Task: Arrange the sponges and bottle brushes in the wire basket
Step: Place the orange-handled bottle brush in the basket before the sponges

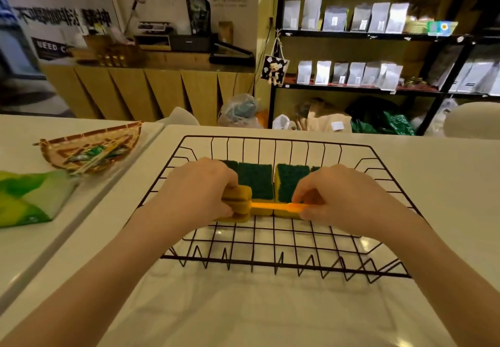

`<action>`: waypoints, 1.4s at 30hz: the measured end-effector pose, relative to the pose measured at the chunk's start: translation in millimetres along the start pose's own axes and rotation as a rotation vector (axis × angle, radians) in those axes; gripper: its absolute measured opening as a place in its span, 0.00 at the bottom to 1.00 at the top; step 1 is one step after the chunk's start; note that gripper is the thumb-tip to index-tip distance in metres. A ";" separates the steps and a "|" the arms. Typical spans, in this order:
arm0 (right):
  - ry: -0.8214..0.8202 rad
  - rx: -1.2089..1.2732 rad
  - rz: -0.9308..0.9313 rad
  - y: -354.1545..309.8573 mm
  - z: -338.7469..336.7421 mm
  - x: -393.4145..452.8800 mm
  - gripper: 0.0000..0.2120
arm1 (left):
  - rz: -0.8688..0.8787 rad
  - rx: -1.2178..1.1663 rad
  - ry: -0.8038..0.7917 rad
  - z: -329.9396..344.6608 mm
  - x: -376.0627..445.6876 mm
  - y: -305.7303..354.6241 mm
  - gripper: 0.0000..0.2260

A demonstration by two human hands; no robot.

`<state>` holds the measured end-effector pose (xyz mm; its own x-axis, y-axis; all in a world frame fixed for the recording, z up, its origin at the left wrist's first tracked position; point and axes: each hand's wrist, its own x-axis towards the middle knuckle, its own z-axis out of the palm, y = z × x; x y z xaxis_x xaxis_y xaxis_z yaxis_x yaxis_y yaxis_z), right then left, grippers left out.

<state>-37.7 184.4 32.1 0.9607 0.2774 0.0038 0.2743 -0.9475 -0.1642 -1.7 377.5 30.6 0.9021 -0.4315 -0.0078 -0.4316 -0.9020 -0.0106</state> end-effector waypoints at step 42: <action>-0.250 -0.079 0.030 -11.5 40.8 8.1 0.22 | 0.147 0.122 -0.024 28.6 -0.1 9.7 0.20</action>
<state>-34.8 204.0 -6.2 0.9309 0.2704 -0.2455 0.2578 -0.9627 -0.0827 -6.1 369.2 1.9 0.8296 -0.5568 -0.0421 -0.5571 -0.8203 -0.1292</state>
